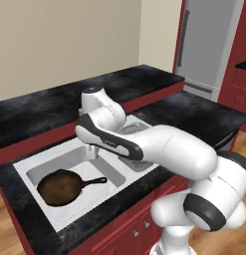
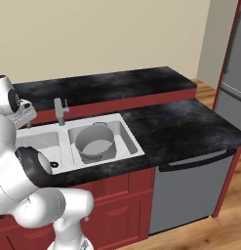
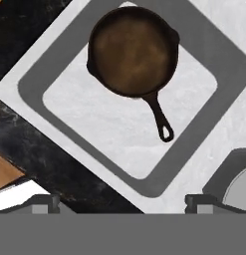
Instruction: Pick the pan and pot and place them in the sink. Then turn on the water.
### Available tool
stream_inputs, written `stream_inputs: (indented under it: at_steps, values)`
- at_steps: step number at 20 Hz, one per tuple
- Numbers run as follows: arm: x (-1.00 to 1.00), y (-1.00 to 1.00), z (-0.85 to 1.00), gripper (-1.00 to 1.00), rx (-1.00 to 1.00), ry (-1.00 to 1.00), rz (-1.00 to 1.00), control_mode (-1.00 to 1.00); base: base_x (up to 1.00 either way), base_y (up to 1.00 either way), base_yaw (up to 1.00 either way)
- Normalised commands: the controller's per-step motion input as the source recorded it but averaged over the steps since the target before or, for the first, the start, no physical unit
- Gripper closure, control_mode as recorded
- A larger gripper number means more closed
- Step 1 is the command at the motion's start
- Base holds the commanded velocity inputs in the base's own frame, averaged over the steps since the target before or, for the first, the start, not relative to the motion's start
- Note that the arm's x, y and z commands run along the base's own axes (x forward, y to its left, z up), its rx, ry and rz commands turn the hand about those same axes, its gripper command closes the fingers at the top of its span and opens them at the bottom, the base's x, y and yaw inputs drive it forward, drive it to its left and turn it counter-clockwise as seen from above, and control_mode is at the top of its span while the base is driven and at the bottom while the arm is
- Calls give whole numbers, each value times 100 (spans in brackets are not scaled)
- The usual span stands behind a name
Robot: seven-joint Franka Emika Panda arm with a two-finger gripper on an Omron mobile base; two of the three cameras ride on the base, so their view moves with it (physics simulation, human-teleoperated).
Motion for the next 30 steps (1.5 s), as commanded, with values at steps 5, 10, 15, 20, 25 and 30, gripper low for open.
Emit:
stream_inputs:
  at_steps: [5,10,15,20,25,30]
  values:
    - [-22,-56,41,-100,9,-3,0,-100,0,0,0]
    - [-32,-48,30,-100,10,-5,0,-100,0,0,0]
    - [-31,-36,-9,-100,3,-5,-2,-100,0,0,0]
    - [-11,-3,-2,-100,0,-1,-17,-100,0,0,0]
    - [-2,-1,0,-100,2,0,-9,-100,0,0,0]
    - [0,0,0,-100,0,0,0,-100,0,0,0]
